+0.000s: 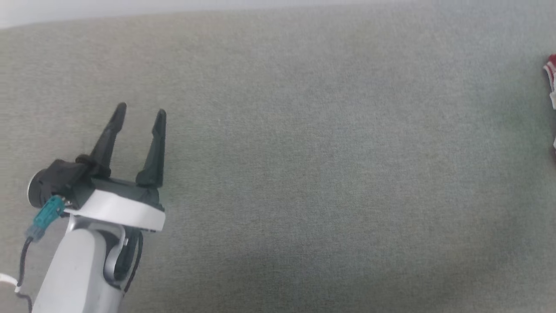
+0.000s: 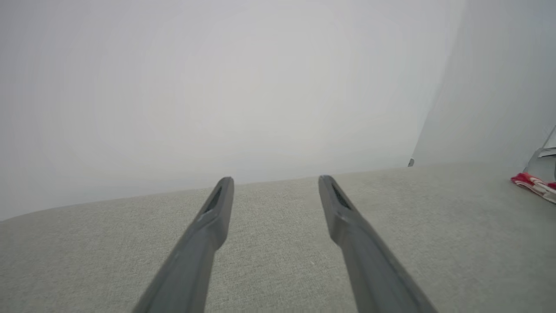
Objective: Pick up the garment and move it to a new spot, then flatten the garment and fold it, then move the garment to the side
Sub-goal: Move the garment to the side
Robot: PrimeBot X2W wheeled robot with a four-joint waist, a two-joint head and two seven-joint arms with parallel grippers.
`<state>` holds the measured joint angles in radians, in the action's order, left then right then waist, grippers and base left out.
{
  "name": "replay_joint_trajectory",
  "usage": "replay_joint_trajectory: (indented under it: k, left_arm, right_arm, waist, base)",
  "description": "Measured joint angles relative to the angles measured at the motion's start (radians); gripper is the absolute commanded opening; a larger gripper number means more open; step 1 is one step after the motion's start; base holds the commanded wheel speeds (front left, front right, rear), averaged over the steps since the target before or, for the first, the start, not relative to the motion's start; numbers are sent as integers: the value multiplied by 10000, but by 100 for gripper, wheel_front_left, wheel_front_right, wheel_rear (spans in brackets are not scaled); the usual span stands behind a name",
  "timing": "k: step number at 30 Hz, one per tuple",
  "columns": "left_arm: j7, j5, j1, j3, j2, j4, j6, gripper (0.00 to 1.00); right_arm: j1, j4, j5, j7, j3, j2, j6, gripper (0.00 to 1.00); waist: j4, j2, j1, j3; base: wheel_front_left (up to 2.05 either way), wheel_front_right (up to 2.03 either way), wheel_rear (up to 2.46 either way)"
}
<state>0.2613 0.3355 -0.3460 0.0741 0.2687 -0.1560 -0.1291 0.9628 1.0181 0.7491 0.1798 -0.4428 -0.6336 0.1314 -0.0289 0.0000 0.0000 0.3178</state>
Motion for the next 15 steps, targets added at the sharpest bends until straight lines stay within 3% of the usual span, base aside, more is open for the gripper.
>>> replay_joint_trajectory:
  k: [8,15]
  left_arm:
    - [0,81,932,-458,4,35,0,100]
    - [0,238,1828,-926,71,-71,0,100]
  right_arm:
    - [-1310,-727,-403,782,349,616,0,100]
    - [-3080,-2500,-1902,811,1896,1058,0,100]
  waist:
    - [386,0,0,-892]
    - [624,0,0,-1550]
  base:
    - [0,0,0]
    - [0,0,0]
